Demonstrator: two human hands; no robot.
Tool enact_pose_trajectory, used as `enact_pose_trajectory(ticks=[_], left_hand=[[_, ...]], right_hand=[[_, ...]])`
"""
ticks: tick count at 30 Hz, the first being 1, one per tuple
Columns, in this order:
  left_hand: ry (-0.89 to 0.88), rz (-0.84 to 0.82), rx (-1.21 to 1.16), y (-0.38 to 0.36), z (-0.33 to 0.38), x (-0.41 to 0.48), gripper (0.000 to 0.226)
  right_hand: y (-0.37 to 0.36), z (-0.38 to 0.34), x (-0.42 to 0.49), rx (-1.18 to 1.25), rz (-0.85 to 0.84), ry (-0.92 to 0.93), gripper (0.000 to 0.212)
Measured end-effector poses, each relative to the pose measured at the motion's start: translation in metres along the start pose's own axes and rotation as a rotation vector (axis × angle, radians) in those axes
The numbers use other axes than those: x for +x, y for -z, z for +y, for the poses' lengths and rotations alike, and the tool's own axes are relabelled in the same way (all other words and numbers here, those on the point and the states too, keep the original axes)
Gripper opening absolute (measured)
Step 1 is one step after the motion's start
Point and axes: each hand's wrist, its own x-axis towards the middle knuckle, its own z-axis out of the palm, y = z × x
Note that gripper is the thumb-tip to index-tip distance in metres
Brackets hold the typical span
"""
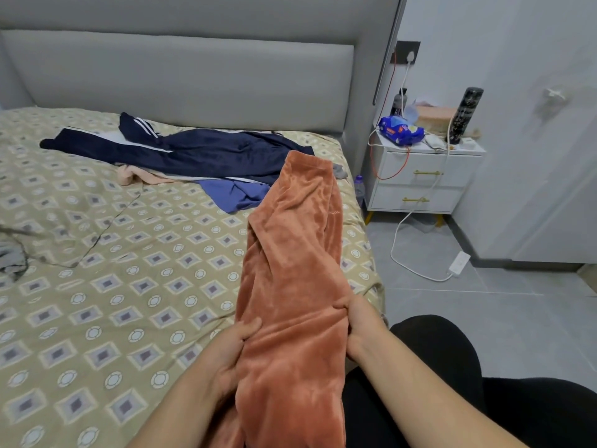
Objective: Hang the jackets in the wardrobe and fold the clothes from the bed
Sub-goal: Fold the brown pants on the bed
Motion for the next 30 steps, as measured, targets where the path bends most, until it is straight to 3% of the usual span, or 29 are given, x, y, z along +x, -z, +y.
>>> enact_pose_trajectory(ticks=[3,6,8,15,18,20,23,25,28,30], left_hand=[[-0.061,0.065,0.057,-0.003,-0.005,0.006,0.029],[-0.111,0.094,-0.142,-0.007,0.008,0.017,0.033],[-0.077,0.086,-0.12,-0.017,0.016,0.022,0.033],[-0.105,0.173,0.337,-0.039,0.041,0.05,0.027],[-0.396,0.361,0.752,-0.044,0.055,0.069,0.05],[-0.475,0.358,0.897,-0.058,0.064,0.076,0.052],[-0.347,0.295,0.882,-0.07,0.072,0.096,0.034],[-0.298,0.368,0.821,-0.071,0.075,0.111,0.01],[-0.212,0.375,0.609,-0.065,0.074,0.12,0.012],[-0.253,0.353,0.686,-0.06,0.075,0.125,0.022]], right_hand=[[0.01,0.01,0.0,-0.029,0.022,-0.033,0.023],[0.01,0.003,-0.003,-0.061,-0.023,-0.041,0.02],[0.006,-0.003,-0.001,-0.077,-0.035,-0.026,0.024],[-0.003,-0.002,0.005,-0.13,-0.118,0.025,0.021],[-0.008,-0.005,-0.001,-0.176,-0.156,0.181,0.023],[-0.012,-0.004,-0.007,-0.229,-0.179,0.245,0.024],[-0.014,-0.002,-0.005,-0.139,-0.244,0.194,0.021],[-0.012,-0.004,0.002,0.028,-0.255,0.078,0.037],[-0.012,-0.005,0.019,0.145,-0.207,-0.055,0.039],[-0.019,-0.003,0.024,0.107,-0.227,-0.1,0.031]])
